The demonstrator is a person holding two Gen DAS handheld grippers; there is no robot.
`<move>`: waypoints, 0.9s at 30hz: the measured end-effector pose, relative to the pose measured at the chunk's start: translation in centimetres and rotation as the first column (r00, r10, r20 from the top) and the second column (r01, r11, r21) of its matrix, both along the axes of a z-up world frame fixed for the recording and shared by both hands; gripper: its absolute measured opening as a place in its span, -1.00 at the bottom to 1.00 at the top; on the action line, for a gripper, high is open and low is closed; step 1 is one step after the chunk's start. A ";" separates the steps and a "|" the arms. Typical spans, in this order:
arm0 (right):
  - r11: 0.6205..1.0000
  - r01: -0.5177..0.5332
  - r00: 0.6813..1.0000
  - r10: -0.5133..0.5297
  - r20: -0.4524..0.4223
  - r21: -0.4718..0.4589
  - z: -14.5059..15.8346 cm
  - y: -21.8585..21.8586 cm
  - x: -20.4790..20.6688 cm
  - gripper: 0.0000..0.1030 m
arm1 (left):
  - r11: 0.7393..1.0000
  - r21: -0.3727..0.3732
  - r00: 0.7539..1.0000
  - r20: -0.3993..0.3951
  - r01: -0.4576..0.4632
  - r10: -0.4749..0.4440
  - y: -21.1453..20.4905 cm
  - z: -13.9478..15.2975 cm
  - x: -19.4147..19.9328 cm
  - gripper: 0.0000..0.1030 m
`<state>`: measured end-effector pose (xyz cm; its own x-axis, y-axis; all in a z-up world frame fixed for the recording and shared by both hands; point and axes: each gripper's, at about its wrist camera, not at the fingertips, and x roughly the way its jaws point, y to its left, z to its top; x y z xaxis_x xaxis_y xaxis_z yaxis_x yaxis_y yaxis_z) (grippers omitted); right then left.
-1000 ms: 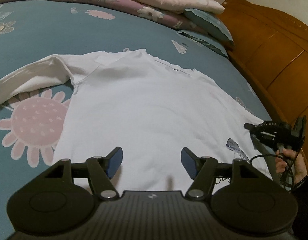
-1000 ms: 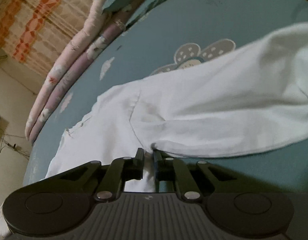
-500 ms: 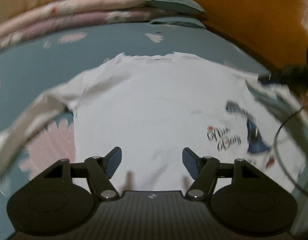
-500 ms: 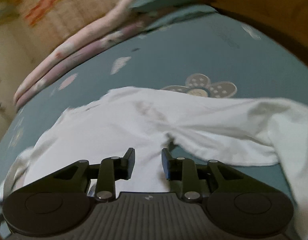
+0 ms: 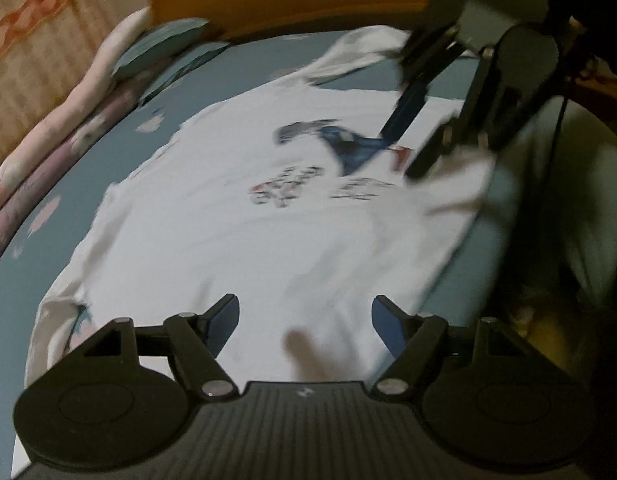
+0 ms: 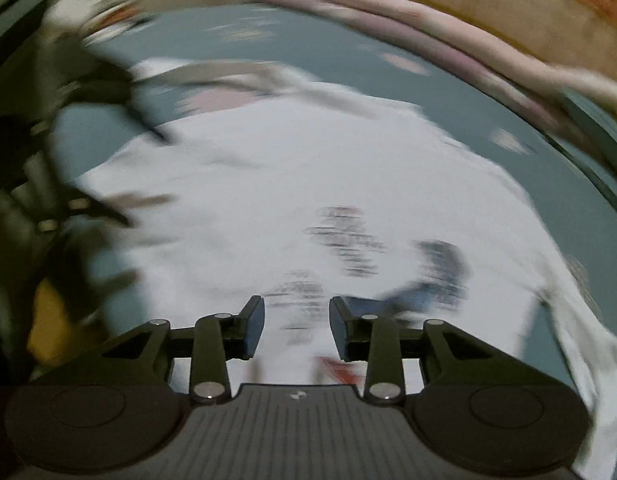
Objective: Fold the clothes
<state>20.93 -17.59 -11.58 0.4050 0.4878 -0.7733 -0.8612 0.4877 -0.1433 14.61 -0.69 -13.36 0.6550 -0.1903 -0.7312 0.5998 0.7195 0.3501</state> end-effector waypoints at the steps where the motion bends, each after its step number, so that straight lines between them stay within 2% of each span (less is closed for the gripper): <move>1: 0.999 -0.046 0.999 0.046 0.000 -0.014 -0.4 0.8 -1.1 -0.15 | 1.000 0.016 1.000 0.007 0.020 -0.020 -0.6 -0.3 -0.6 0.44; 3: 0.993 -0.112 0.994 0.112 0.001 -0.047 -1.5 2.2 -2.5 -0.14 | 0.997 0.048 0.998 0.021 0.058 -0.059 -1.8 -0.9 -1.7 0.44; 5: 0.987 -0.134 0.990 0.136 0.022 -0.090 -2.5 2.9 -3.3 -0.14 | 0.993 0.075 0.995 0.033 0.092 -0.094 -2.8 -1.5 -2.6 0.44; 11: 0.976 -0.110 0.980 0.138 0.144 -0.186 -3.8 3.3 -4.8 -0.14 | 0.989 0.095 0.990 0.067 0.117 -0.124 -4.3 -2.6 -1.9 0.45; 14: 0.984 -0.053 0.977 0.086 0.194 -0.172 -2.9 3.0 -4.2 -0.10 | 0.986 0.102 0.988 0.070 0.130 -0.138 -5.0 -3.2 -1.5 0.45; 17: 0.992 -0.002 0.982 0.026 0.185 -0.125 -1.8 2.4 -3.2 -0.08 | 0.984 0.120 0.986 0.081 0.134 -0.145 -5.3 -3.6 -1.1 0.49; 20: 0.993 -0.030 0.988 0.046 0.145 -0.111 -1.3 2.0 -3.4 0.05 | 0.984 0.110 0.986 0.081 0.139 -0.148 -5.0 -3.4 -0.8 0.54; 22: 0.987 -0.075 0.987 0.093 0.133 -0.139 -2.0 2.0 -4.2 0.07 | 0.989 0.078 0.989 0.076 0.124 -0.130 -4.4 -3.0 -0.5 0.54; 24: 0.978 -0.103 0.982 0.129 0.141 -0.183 -3.2 2.4 -5.1 0.07 | 0.994 0.043 0.992 0.069 0.101 -0.104 -3.9 -2.4 0.0 0.54; 27: 0.967 -0.099 0.967 0.149 0.207 -0.234 -4.2 3.1 -5.7 0.07 | 0.998 0.004 0.995 0.080 0.058 -0.058 -3.2 -1.5 0.3 0.52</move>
<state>15.27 -14.52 -15.75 0.5248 0.3733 -0.7650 -0.8475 0.3136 -0.4283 14.96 -3.94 -14.88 0.6996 -0.2280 -0.6772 0.6102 0.6837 0.4002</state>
